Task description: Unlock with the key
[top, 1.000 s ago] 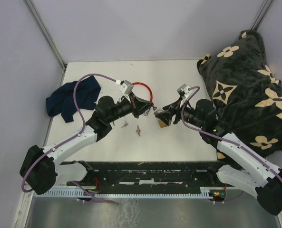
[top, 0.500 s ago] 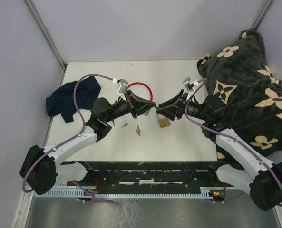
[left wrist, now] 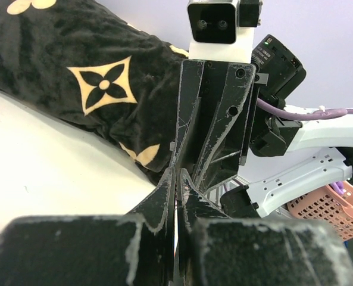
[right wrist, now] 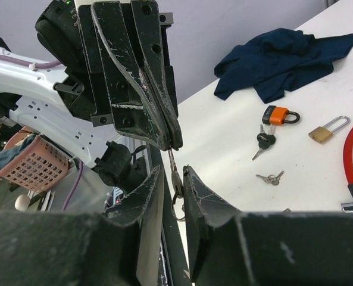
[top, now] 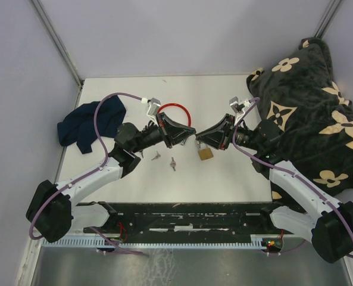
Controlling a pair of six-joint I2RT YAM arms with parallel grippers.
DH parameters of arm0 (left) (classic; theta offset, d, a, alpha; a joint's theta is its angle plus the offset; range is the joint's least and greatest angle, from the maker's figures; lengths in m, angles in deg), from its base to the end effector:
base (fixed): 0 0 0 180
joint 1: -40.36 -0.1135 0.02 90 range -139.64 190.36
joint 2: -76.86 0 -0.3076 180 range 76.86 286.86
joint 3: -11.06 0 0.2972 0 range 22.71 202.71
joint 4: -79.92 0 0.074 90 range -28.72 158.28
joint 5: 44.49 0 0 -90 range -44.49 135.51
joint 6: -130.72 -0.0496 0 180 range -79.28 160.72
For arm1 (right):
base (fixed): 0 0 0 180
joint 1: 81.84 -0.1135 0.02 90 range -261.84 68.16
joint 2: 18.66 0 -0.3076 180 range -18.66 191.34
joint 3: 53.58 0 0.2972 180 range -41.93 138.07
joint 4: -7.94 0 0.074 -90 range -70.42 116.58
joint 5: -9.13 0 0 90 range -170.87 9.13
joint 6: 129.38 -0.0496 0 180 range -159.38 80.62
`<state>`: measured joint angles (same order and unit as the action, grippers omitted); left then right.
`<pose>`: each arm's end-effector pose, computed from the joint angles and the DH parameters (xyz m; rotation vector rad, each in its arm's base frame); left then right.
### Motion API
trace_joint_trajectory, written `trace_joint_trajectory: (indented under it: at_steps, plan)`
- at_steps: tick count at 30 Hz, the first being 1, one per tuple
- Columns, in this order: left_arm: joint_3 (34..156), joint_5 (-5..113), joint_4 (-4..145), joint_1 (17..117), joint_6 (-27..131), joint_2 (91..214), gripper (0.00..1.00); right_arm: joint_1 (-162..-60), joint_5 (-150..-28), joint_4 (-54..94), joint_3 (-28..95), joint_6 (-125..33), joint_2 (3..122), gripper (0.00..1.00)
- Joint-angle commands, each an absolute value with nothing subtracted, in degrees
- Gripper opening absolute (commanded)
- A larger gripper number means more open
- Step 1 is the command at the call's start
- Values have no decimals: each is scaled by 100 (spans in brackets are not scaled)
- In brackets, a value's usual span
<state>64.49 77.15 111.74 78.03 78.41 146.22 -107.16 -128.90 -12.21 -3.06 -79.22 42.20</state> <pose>0.2288 -0.2095 0.3516 0.5242 1.3977 -1.4449 0.2267 0.1480 0.3471 -0.5804 1.5419 1.4780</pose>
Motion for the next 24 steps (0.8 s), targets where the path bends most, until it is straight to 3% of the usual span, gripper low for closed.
trace_joint_trajectory:
  at_steps: [1,5,10,14,15,20,24]
  plan:
    - [6438,7582,11492,7731,8056,14586,3,-10685,-13138,-1707,-365,-8042,4195,26]
    - [6428,7522,11496,7677,8170,14613,3,-10681,-13162,-1767,-415,-8090,4177,19]
    - [6419,7529,11571,7660,8300,14672,3,-10685,-13127,-1821,-482,-8148,4169,2]
    - [6426,7424,11459,7657,8384,14726,4,-10681,-13092,-1928,-538,-8266,4194,2]
    - [6423,7353,11354,7660,8387,14733,9,-10687,-13051,-1876,-549,-8259,4204,2]
    - [6652,6956,10072,7659,8218,14703,52,-10671,-12557,-1160,-766,-8045,4110,2]
    - [6934,6507,8661,7666,8130,14665,65,-10647,-11781,-460,-1137,-7851,3769,2]
